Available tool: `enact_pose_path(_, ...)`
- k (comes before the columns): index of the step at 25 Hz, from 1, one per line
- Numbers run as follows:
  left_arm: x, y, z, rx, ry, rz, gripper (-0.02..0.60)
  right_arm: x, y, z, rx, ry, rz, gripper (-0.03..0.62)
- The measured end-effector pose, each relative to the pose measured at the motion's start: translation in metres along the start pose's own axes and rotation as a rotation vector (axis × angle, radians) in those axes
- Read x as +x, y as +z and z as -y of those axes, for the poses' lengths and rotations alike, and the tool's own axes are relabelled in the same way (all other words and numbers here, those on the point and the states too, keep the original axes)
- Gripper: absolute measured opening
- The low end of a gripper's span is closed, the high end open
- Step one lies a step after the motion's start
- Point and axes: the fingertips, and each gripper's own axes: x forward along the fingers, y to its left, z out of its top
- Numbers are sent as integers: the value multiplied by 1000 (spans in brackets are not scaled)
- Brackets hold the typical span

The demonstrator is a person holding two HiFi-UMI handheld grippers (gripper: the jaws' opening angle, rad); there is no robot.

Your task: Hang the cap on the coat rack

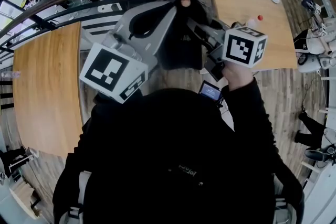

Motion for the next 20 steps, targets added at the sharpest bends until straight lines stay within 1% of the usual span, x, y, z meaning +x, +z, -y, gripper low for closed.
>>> enact_pose_path(7, 8, -33, -2, -99, -22, -36, 2, 1, -7, 11, -131, -89, -34, 48)
enact_pose_path(10, 13, -38, -7, -126, -28, -50, 2, 3, -4, 13, -145, -98, -45, 63)
enact_pose_path(12, 7, -45, -4, -143, -35, -58, 2, 2, -10, 8, -145, -99, -45, 91)
enact_pose_path(16, -16, -72, 22, -158, -42, -68, 2, -16, -48, 1, -165, -114, -44, 177)
enact_pose_path(18, -18, -75, 24, -164, -54, -79, 2, -22, -51, 4, -178, -131, -49, 215)
enact_pose_path(20, -14, -79, 19, -170, -70, -95, 2, -23, -45, 10, -187, -156, -43, 225)
